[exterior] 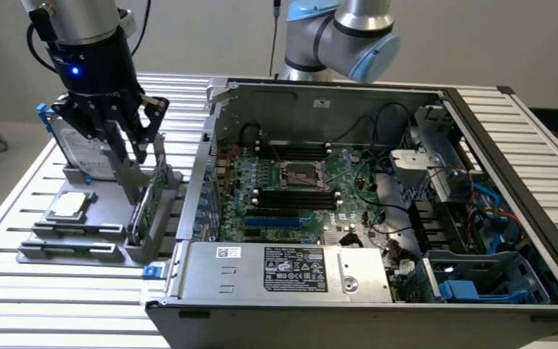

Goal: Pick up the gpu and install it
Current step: 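Pick up the gpu and move the gpu toward the slot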

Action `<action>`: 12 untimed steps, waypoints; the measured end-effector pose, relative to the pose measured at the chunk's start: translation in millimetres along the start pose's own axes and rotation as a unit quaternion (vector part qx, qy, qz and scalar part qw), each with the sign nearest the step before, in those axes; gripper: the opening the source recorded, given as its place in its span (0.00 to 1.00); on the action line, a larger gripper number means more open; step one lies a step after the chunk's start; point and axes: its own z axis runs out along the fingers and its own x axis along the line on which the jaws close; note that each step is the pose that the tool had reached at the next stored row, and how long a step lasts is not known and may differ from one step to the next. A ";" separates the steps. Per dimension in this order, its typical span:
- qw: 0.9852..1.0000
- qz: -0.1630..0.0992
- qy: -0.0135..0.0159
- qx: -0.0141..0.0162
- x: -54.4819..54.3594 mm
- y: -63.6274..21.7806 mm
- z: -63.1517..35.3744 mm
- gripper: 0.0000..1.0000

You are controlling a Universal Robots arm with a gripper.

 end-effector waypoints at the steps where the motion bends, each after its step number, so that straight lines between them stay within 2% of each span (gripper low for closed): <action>1: 1.000 -0.001 0.000 0.000 0.0 0.0 2.0 0.36; 12: 1.000 -0.007 0.000 0.000 -0.2 -0.1 23.7 0.36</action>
